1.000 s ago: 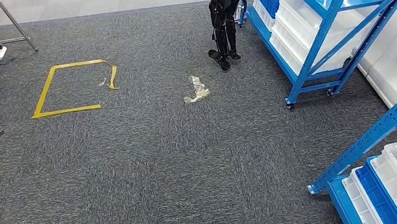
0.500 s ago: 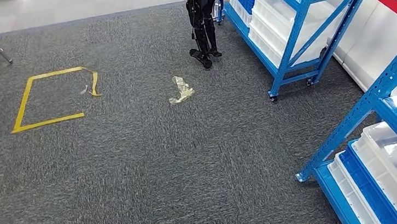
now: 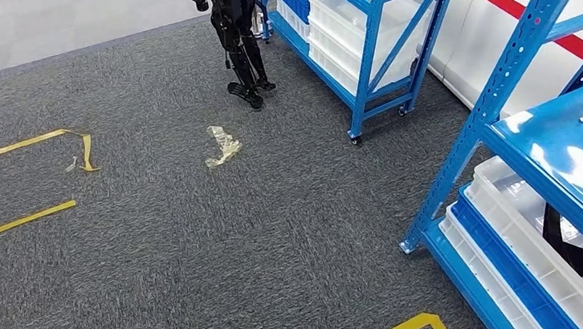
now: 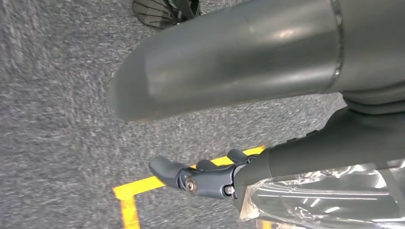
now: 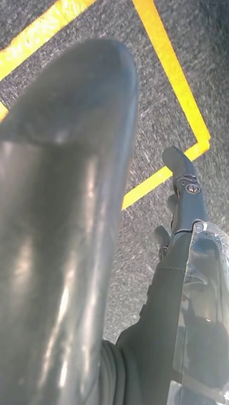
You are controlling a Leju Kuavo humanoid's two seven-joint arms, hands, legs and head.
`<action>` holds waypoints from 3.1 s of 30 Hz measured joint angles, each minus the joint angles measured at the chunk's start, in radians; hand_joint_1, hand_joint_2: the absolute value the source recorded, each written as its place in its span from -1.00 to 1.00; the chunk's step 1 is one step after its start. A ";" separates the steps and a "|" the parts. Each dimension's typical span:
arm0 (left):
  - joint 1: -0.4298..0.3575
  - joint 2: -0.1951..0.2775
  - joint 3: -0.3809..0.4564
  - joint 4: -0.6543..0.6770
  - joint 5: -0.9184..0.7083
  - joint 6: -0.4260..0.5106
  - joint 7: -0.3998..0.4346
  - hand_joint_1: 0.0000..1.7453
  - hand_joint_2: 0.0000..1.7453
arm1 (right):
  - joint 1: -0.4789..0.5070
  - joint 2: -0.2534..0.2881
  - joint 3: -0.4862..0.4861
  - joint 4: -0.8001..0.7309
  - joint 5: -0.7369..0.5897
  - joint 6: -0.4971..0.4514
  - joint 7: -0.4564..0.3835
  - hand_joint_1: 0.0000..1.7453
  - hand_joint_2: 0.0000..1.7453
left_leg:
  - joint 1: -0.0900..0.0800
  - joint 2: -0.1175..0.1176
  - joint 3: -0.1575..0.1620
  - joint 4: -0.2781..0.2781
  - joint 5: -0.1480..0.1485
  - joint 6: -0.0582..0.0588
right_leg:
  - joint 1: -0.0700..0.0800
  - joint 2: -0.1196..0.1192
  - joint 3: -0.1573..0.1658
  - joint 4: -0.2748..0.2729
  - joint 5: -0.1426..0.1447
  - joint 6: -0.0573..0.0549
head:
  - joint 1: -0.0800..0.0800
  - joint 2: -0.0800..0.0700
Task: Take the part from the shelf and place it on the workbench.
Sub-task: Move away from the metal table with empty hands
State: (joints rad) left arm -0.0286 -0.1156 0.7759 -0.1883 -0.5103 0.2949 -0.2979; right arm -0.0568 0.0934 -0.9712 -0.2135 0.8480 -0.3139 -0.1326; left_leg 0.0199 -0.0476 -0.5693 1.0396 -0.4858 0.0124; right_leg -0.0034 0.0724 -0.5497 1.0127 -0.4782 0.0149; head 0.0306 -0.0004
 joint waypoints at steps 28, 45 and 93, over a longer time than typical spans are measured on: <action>-0.004 -0.021 -0.002 0.007 -0.020 0.024 0.007 -1.00 -1.00 | 0.011 -0.007 -0.001 0.004 -0.009 -0.011 0.038 -1.00 -1.00 | 0.002 0.031 -0.051 0.124 -0.051 -0.008 | -0.010 -0.018 0.011 -0.011 0.007 -0.008 | -0.010 0.000; -0.002 -0.032 -0.001 -0.002 -0.010 0.011 -0.006 -1.00 -1.00 | 0.006 0.000 -0.001 -0.002 -0.002 0.008 0.031 -1.00 -1.00 | -0.012 0.113 0.015 -0.018 -0.002 0.028 | -0.005 -0.119 -0.013 0.026 -0.023 0.043 | -0.002 0.000; 0.008 -0.004 -0.002 -0.001 -0.020 -0.018 -0.015 -1.00 -1.00 | 0.002 0.003 -0.002 -0.004 -0.023 0.028 0.007 -1.00 -1.00 | -0.004 -0.021 0.021 -0.027 -0.001 0.003 | -0.005 0.032 0.003 -0.012 0.001 0.006 | -0.014 0.000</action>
State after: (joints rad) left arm -0.0210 -0.1198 0.7740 -0.1892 -0.5299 0.2766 -0.3130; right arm -0.0544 0.0964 -0.9730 -0.2172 0.8247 -0.2854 -0.1259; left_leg 0.0154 -0.0682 -0.5487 1.0129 -0.4865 0.0150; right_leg -0.0081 0.1048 -0.5467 1.0002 -0.4767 0.0211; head 0.0163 -0.0004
